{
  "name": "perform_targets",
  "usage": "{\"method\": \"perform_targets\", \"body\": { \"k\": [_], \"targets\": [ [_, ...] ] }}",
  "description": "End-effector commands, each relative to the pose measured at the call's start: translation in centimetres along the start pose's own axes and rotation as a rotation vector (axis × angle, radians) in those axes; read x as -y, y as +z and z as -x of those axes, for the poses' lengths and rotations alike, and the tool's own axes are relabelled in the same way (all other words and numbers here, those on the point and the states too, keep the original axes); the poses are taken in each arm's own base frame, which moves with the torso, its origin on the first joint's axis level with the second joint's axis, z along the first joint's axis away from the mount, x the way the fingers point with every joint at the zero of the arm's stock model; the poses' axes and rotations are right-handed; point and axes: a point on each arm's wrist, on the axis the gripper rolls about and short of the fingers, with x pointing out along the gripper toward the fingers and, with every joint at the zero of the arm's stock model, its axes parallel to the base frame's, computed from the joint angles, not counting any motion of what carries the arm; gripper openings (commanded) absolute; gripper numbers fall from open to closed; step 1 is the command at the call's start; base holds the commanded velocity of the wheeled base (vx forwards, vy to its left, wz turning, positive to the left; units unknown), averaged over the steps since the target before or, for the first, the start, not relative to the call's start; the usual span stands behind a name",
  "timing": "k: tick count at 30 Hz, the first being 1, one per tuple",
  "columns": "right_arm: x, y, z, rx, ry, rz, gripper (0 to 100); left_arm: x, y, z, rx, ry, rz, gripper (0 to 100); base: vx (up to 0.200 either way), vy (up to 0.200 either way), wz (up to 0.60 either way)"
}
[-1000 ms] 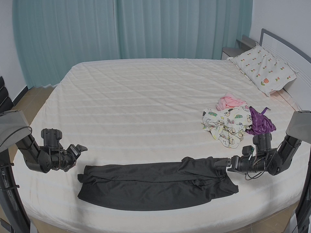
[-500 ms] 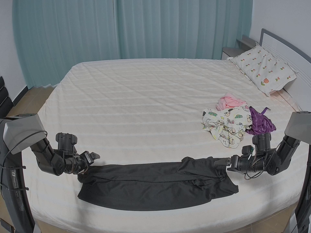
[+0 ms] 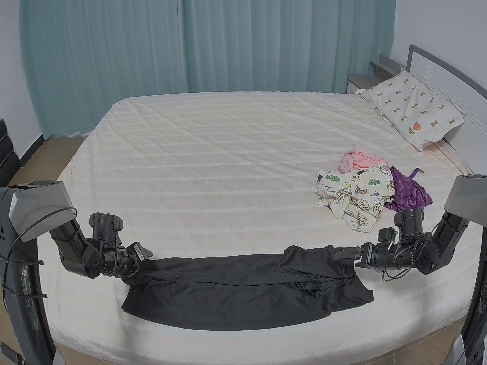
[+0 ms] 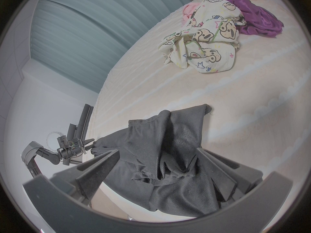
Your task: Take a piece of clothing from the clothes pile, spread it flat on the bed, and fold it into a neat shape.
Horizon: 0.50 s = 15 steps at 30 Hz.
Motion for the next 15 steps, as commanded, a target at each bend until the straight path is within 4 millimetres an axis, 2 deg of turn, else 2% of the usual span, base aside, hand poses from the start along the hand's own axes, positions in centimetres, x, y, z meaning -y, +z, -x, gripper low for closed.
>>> {"method": "perform_targets", "body": {
  "k": [1, 8, 15],
  "targets": [
    [0.1, 0.2, 0.0, 0.008, -0.003, -0.001, 100, -0.5, 0.3, -0.2, 0.007, 0.015, 0.013, 0, 0.0, 0.0, 0.0],
    [0.9, 1.2, 0.2, 0.058, -0.046, -0.018, 100, -1.9, 1.5, 0.1, 0.049, 0.046, 0.057, 0, 0.0, 0.0, 0.0],
    [1.5, 1.6, -0.9, 0.073, -0.072, -0.079, 100, -2.0, 1.9, 0.0, 0.062, 0.039, 0.086, 0, 0.0, 0.0, 0.0]
  ]
}}
